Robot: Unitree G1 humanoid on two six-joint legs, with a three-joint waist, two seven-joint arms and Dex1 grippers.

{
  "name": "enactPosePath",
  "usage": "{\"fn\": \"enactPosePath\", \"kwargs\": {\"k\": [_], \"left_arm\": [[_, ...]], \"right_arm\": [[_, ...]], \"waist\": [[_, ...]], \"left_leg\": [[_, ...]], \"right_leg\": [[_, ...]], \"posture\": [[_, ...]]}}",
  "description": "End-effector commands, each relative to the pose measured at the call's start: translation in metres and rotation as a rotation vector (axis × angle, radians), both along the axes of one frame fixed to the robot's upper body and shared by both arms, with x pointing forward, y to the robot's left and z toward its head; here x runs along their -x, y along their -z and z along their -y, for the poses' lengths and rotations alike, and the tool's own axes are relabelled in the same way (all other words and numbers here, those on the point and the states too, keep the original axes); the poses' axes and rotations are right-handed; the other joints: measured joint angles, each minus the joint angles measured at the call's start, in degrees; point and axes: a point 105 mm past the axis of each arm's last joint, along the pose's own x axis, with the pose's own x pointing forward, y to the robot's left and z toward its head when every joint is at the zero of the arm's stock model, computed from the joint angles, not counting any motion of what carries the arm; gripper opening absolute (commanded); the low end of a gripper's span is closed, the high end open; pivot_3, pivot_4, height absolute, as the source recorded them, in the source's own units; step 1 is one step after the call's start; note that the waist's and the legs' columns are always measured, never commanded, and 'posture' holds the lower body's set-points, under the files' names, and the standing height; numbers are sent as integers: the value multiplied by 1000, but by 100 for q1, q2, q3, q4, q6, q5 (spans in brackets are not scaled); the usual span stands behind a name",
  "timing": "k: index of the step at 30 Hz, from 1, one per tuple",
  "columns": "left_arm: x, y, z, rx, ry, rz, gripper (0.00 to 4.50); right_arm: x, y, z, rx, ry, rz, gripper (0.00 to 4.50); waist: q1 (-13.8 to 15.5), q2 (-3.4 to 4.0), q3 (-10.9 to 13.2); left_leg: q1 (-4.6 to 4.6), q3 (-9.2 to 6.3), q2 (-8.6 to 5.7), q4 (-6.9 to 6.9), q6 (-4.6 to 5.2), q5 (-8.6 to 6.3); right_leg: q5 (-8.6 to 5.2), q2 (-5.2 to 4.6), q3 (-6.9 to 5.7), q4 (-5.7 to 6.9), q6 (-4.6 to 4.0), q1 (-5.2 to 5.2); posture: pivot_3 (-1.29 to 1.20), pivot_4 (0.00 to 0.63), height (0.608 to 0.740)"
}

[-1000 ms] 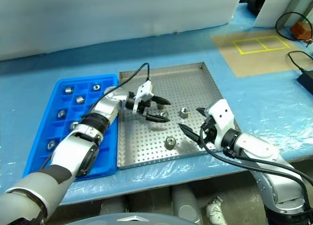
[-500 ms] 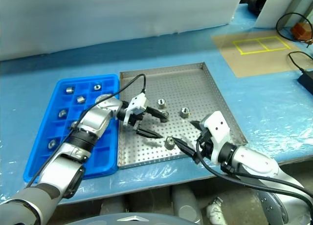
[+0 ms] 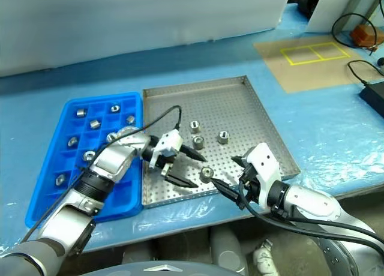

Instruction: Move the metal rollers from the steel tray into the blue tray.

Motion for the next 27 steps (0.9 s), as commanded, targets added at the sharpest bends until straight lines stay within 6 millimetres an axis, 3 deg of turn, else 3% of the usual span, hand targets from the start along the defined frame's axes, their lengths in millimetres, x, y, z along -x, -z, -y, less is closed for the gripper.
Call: {"fn": "enactPosePath", "kwargs": {"k": [1, 5, 9, 16, 21, 27], "left_arm": [[-2, 9, 10, -10, -2, 45, 4033], [-10, 23, 22, -16, -51, 81, 4033], [-17, 25, 30, 11, -78, 88, 4033], [-9, 23, 33, 40, -41, 31, 4033], [-4, -5, 34, 135, -18, -87, 4033], [3, -19, 29, 154, 9, -115, 4033]], "right_arm": [[-2, -9, 3, 6, 10, 50, 4500], [-1, -11, 8, 22, 29, 59, 4500], [-1, -12, 12, 33, 48, 65, 4500], [1, -9, 13, 49, 48, 56, 4500], [1, -7, 15, 57, 49, 48, 4500], [5, -6, 12, 31, 36, 28, 4500]], "waist": [[-13, 1, -1], [-13, 9, -7], [-66, 13, -9], [-152, 17, -12], [-146, 18, -12], [-156, 21, -14]], "left_leg": [[-3, 0, 0, 0, 1, -1], [-5, -1, -1, 2, 5, -2], [-5, 0, -5, 13, 13, -7], [-12, -1, -5, 21, 20, -11], [-16, -1, -5, 21, 24, -13], [-13, -1, -6, 21, 26, -15]], "right_leg": [[0, 0, 0, -2, -1, 0], [1, 0, 1, -6, -1, 1], [0, 0, 1, -8, 3, 5], [1, -1, 0, -9, 3, 4], [2, -3, 1, -11, 1, 4], [2, -3, -1, -10, 1, 4]], "posture": [[-651, 150, 740], [-668, 150, 740], [-678, 150, 740], [-678, 150, 740], [-671, 150, 740], [-657, 150, 740]]}}
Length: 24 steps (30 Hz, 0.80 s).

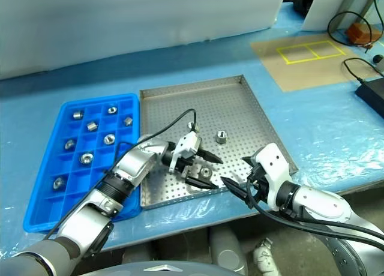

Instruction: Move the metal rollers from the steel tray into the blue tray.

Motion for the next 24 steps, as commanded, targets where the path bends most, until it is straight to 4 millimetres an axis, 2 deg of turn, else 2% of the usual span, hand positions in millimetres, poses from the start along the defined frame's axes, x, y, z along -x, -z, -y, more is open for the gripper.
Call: {"fn": "enactPosePath", "kwargs": {"k": [1, 4, 8, 17, 22, 24], "left_arm": [[1, -13, -2, 44, -1, 8, 4033], [-8, -7, -4, 28, -55, 52, 4033], [-15, -2, -2, 45, -123, 69, 4033], [-4, 12, -5, 20, -115, 46, 4033], [-17, 16, -5, 38, -208, 60, 4033], [-22, 11, -5, 73, -245, 60, 4033]], "right_arm": [[4, -9, -3, -12, -25, 36, 4500], [5, -8, -1, -6, -20, 27, 4500], [12, -4, -9, -23, -40, 2, 4500], [25, 0, -10, -27, -32, -32, 4500], [30, 1, -11, -32, -28, -49, 4500], [31, 2, -12, -33, -28, -53, 4500]], "waist": [[-3, 4, -2], [1, 6, -4], [-3, 7, -4], [-9, 10, -6], [-22, 10, -6], [-28, 11, -7]], "left_leg": [[1, 0, 0, 0, 0, 0], [-1, 0, -6, 6, 0, 0], [-8, -1, -9, 11, 4, -2], [-12, -1, -8, 10, 10, -6], [-13, -1, -9, 11, 10, -6], [-13, -1, -10, 12, 10, -6]], "right_leg": [[0, 0, 0, 1, 0, 0], [-2, 0, -1, 1, 3, 1], [-10, 0, -2, -2, 18, 1], [-8, -1, -3, -10, 16, 1], [-21, -1, -3, -10, 39, 1], [-24, -1, -2, -10, 43, 1]], "posture": [[-654, 150, 740], [-651, 150, 740], [-653, 150, 740], [-669, 150, 740], [-669, 150, 740], [-668, 150, 740]]}}
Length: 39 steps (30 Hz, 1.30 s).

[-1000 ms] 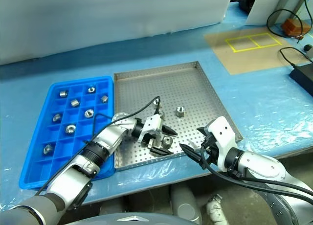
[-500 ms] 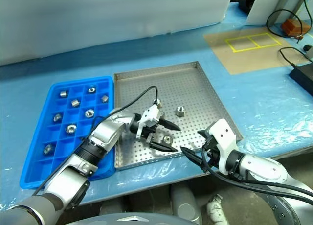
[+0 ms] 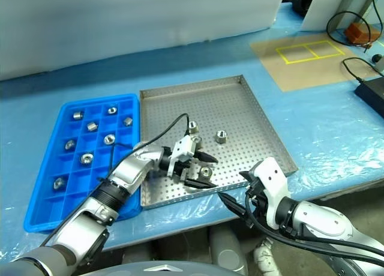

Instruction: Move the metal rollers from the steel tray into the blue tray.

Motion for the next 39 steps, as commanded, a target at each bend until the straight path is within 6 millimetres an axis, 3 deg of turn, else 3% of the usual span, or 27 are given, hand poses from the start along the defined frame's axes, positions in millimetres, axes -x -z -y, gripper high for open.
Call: {"fn": "enactPosePath", "kwargs": {"k": [1, 3, 10, 15, 22, 27, 32, 36, 39], "left_arm": [[-11, -16, 1, 86, -71, 25, 4033], [-10, -19, 2, 112, -79, 6, 4033], [3, 2, -6, 27, -27, -1, 4033], [4, 12, -7, -10, -37, -8, 4033], [0, 42, -6, -127, -103, -66, 4033], [0, 50, -9, -166, -101, -79, 4033], [1, 49, -9, -173, -78, -72, 2800], [8, 39, -8, -126, -35, -158, 2800], [6, 40, -10, -142, -48, -141, 2000]], "right_arm": [[4, -10, -5, 2, -20, 41, 4500], [4, -9, -5, -1, -19, 36, 4500], [4, -10, -5, 0, -21, 34, 4500], [3, -9, -4, 3, -18, 34, 4500], [-4, -11, 1, 25, -6, 55, 4500], [-7, -12, 3, 32, -3, 65, 4500], [-11, -13, 3, 35, -7, 75, 4500], [-14, -14, 2, 33, -16, 86, 4500], [-18, -16, 3, 35, -19, 97, 4500]], "waist": [[-6, 0, 0], [-15, 0, 0], [-129, 3, -2], [-140, 27, -19], [-174, 82, -74], [-218, 94, -100], [-298, 81, -120], [-326, 70, -127], [-359, 66, -128]], "left_leg": [[-1, 0, 0, 0, 0, 0], [-1, 0, 0, 0, 0, 0], [-4, -2, 0, -1, 3, -2], [-3, -2, -1, 0, 4, -3], [3, -2, -4, 0, 9, -6], [3, -7, -13, 0, 13, -8], [-2, -7, -57, 0, 30, -17], [-16, -9, -85, 0, 52, -30], [-23, -10, -85, -1, 64, -37]], "right_leg": [[0, 0, 0, 0, 1, 0], [0, 0, 0, 0, 1, 0], [0, 0, -2, -5, 4, 0], [-1, 0, -1, -7, 6, 1], [-4, -2, -1, -19, 16, 13], [-7, -12, -3, -34, 34, 25], [-7, -69, -15, -45, 65, 28], [-14, -90, -7, -55, 80, 29], [-14, -90, -10, -59, 80, 29]], "posture": [[-668, 150, 740], [-666, 150, 740], [-667, 150, 740], [-668, 150, 740], [-665, 150, 740], [-659, 150, 740], [-646, 150, 740], [-636, 150, 740], [-630, 150, 740]]}}
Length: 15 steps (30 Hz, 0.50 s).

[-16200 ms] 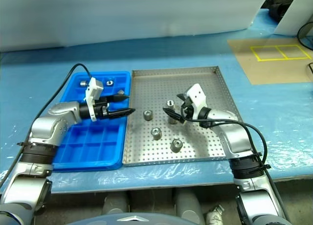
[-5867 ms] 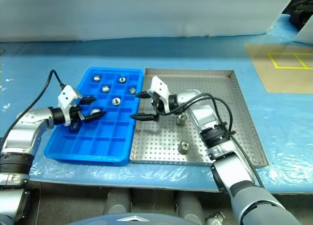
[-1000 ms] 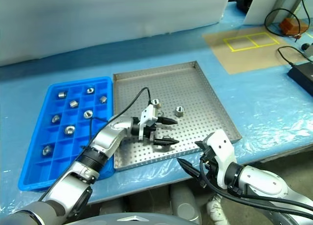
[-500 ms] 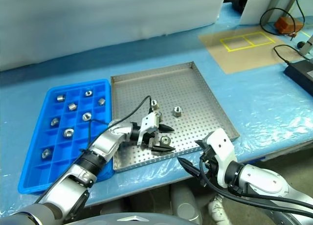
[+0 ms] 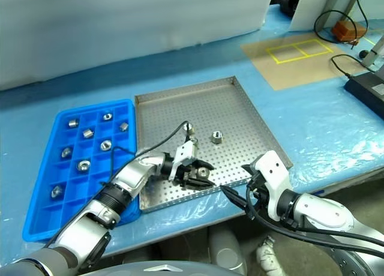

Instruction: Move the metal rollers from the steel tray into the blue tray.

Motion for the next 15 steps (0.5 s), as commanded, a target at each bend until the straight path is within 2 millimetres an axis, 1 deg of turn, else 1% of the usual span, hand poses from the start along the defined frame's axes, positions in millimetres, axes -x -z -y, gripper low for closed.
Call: {"fn": "enactPosePath", "kwargs": {"k": [1, 2, 4, 7, 9, 11, 13, 15], "left_arm": [[3, 7, -5, -21, -5, -33, 2000], [3, 5, -4, -5, -9, -49, 2000], [8, -12, -5, 61, 28, -114, 2000], [10, -32, -13, 92, 55, -131, 2000], [5, -46, -20, 114, 51, -114, 2000], [0, -66, -29, 140, 50, -84, 2000], [-7, -85, -40, 143, 44, -25, 2000], [-12, -99, -50, 136, 35, 24, 2000]], "right_arm": [[-4, -8, -1, 4, -16, 43, 4500], [-5, -8, 0, 1, -14, 44, 4500], [-5, -10, -1, -2, -30, 44, 4500], [-9, -13, -2, -6, -53, 53, 4500], [-13, -17, -4, -12, -73, 65, 4500], [-18, -22, -6, -30, -103, 78, 4500], [-25, -31, -11, -80, -138, 88, 4500], [-33, -37, -15, -103, -175, 98, 4500]], "waist": [[-19, 0, 0], [-22, 0, 0], [-27, -1, 1], [-39, -12, 8], [-56, -14, 9], [-53, -16, 10], [-40, -25, 17], [-15, -27, 19]], "left_leg": [[-1, 0, 0, -3, 2, -1], [-2, 0, 0, -4, 5, -3], [-4, 0, 1, -5, 8, -5], [-2, 1, 1, -10, 9, -5], [0, 1, 1, -10, 8, -5], [1, 1, 0, -9, 5, -3], [1, 0, 0, -6, 3, -2], [2, 0, -2, -3, 1, 0]], "right_leg": [[-1, 0, -1, 0, 1, 0], [0, 0, -2, 0, 0, 0], [11, -1, -3, 0, -19, 0], [14, -2, -4, 0, -25, 0], [15, -2, -4, 1, -25, 0], [15, -3, -3, 4, -25, 0], [15, -3, -3, 4, -25, 0], [18, -6, -3, 7, -30, 1]], "posture": [[-628, 150, 740], [-624, 150, 740], [-609, 150, 740], [-585, 150, 740], [-564, 150, 740], [-538, 150, 740], [-505, 150, 740], [-479, 150, 740]]}}
